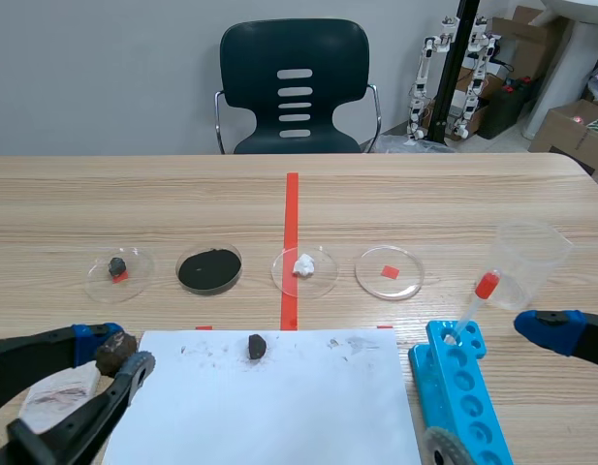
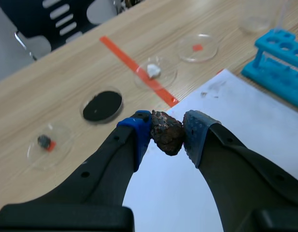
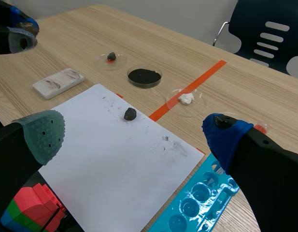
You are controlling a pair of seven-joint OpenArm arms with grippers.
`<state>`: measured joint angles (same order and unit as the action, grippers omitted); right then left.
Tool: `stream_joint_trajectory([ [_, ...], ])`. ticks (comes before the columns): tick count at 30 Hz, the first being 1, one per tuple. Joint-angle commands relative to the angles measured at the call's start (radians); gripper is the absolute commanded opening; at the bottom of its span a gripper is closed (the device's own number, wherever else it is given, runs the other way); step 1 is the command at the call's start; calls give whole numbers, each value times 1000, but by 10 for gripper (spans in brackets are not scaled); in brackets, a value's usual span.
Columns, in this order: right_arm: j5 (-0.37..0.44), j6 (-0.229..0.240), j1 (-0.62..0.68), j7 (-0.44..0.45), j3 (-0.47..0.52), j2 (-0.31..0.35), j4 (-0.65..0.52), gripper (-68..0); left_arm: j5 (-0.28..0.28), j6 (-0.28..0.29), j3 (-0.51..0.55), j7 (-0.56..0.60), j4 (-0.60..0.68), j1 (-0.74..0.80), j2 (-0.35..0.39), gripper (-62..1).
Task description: Lower the mineral onto the iron filings and hold still
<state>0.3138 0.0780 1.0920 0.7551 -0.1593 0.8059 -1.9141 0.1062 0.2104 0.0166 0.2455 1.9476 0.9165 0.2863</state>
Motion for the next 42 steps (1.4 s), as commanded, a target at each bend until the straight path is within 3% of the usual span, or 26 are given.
stream_joint_trajectory([
  [1,4,0,-9,15,3,0,-21,-84,-33,-5,6,-37,1,-46,-27,-509],
  [8,4,0,-9,15,3,0,-21,-84,-131,-4,6,-250,-84,-224,-106,-508],
  [15,4,0,-9,15,3,0,-21,-84,-253,0,-2,-438,-193,-445,-119,-509],
  [21,4,0,-9,15,3,0,-21,-84,-272,-6,-93,-549,-354,-663,-119,-509],
  [31,4,0,-9,15,3,0,-21,-84,-377,-196,-278,-687,-666,-1006,-132,-509],
  [42,4,0,-9,15,3,0,-21,-84,-402,-272,-278,-843,-969,-1271,-219,-509],
])
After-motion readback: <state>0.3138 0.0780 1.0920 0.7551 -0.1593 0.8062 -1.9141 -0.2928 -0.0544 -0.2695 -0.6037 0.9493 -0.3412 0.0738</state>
